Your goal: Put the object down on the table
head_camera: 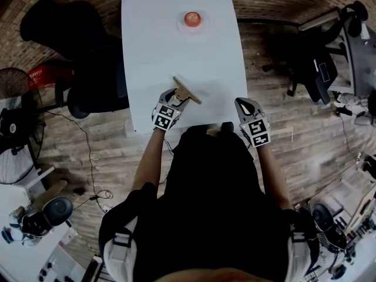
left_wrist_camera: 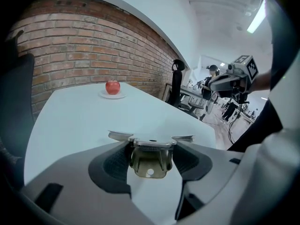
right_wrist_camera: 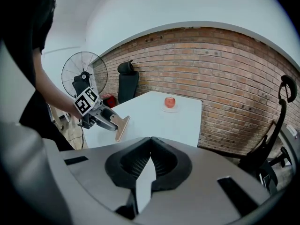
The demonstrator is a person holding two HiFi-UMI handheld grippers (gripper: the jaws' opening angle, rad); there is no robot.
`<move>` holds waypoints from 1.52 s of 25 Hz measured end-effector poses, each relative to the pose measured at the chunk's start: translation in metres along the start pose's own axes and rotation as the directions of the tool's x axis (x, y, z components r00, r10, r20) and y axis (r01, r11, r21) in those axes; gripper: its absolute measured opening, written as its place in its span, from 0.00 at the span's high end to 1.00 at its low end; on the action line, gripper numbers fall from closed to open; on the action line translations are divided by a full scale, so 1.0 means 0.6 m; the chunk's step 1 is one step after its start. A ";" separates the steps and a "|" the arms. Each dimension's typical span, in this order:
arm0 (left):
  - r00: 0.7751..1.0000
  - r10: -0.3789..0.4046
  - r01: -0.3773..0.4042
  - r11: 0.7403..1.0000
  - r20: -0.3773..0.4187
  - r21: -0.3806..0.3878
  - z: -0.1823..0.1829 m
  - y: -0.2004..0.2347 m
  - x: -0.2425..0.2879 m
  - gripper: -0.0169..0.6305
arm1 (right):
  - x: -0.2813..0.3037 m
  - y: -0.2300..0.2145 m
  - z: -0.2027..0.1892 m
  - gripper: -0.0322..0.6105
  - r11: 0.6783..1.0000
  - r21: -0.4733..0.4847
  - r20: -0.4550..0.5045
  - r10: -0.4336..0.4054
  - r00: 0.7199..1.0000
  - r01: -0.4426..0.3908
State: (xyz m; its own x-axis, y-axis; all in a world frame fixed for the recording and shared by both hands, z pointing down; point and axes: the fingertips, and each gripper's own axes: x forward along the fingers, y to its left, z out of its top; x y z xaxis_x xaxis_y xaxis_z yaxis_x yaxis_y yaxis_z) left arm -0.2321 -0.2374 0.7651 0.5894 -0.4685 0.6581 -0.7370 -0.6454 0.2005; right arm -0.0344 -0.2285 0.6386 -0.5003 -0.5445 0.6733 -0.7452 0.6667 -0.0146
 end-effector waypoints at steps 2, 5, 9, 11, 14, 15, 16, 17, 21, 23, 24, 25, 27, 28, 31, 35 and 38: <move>1.000 -0.001 0.001 1.000 -0.011 0.008 -0.003 0.003 0.005 0.53 | 0.000 0.001 -0.002 0.95 1.000 0.004 -0.001 -0.003 1.000 0.003; 0.999 -0.001 0.002 1.000 -0.038 0.028 -0.012 0.004 0.015 0.53 | -0.002 0.003 -0.007 0.95 1.000 0.011 -0.002 -0.007 1.000 0.007; 0.996 0.006 0.000 0.997 -0.084 0.080 -0.031 -0.003 0.027 0.53 | -0.009 0.002 -0.015 0.95 1.000 0.024 -0.001 -0.015 1.000 0.015; 0.996 0.011 -0.002 0.995 -0.094 0.095 -0.040 -0.006 0.033 0.53 | -0.012 0.004 -0.019 0.95 1.000 0.024 0.000 -0.018 1.000 0.018; 0.994 0.011 0.003 0.993 -0.113 0.115 -0.051 -0.013 0.039 0.53 | -0.016 0.008 -0.026 0.95 0.999 0.031 0.002 -0.023 1.000 0.023; 0.993 0.012 0.004 0.992 -0.121 0.126 -0.053 -0.015 0.041 0.53 | -0.018 0.008 -0.028 0.95 0.999 0.034 0.003 -0.025 1.000 0.025; 0.992 0.014 0.004 0.991 -0.128 0.136 -0.054 -0.016 0.042 0.53 | -0.019 0.008 -0.029 0.95 0.999 0.037 0.004 -0.027 1.000 0.027; 0.991 0.017 0.002 0.990 -0.135 0.144 -0.053 -0.017 0.043 0.53 | -0.021 0.008 -0.030 0.95 0.999 0.038 0.005 -0.029 1.000 0.029; 0.986 0.038 -0.010 0.985 -0.162 0.171 -0.059 -0.017 0.049 0.53 | -0.029 0.008 -0.036 0.95 0.998 0.047 0.009 -0.038 0.999 0.038; 0.984 0.054 -0.023 0.983 -0.170 0.184 -0.060 -0.018 0.051 0.53 | -0.035 0.007 -0.035 0.95 0.998 0.048 0.016 -0.044 0.999 0.043; 0.983 0.063 -0.030 0.981 -0.171 0.189 -0.060 -0.017 0.052 0.53 | -0.037 0.008 -0.035 0.95 0.998 0.048 0.019 -0.046 0.999 0.045; 0.983 0.069 -0.035 0.981 -0.172 0.191 -0.061 -0.017 0.052 0.53 | -0.038 0.008 -0.034 0.95 0.998 0.048 0.021 -0.046 0.999 0.045; 0.982 0.069 -0.034 0.981 -0.178 0.191 -0.065 -0.016 0.052 0.53 | -0.036 0.012 -0.033 0.95 0.998 0.051 0.022 -0.044 0.999 0.043; 0.981 0.067 -0.031 0.981 -0.182 0.192 -0.067 -0.015 0.051 0.53 | -0.035 0.013 -0.032 0.95 0.998 0.052 0.022 -0.043 0.999 0.042; 0.979 0.071 -0.033 0.980 -0.190 0.197 -0.072 -0.006 0.051 0.53 | -0.029 0.019 -0.024 0.95 0.998 0.052 0.031 -0.047 0.998 0.046; 0.978 0.083 -0.048 0.982 -0.189 0.181 -0.082 -0.005 0.050 0.53 | -0.030 0.031 -0.025 0.95 0.997 0.057 0.037 -0.049 0.998 0.046; 0.980 0.083 -0.051 0.983 -0.183 0.174 -0.081 -0.008 0.051 0.53 | -0.032 0.032 -0.031 0.95 0.998 0.053 0.034 -0.048 0.998 0.046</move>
State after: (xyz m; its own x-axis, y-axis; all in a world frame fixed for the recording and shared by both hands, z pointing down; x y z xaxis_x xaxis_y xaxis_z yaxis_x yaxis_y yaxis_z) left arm -0.2265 -0.2194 0.8198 0.4556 -0.4025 0.7940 -0.6971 -0.7160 0.0370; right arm -0.0306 -0.1959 0.6391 -0.4788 -0.5926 0.6478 -0.7897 0.6130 -0.0230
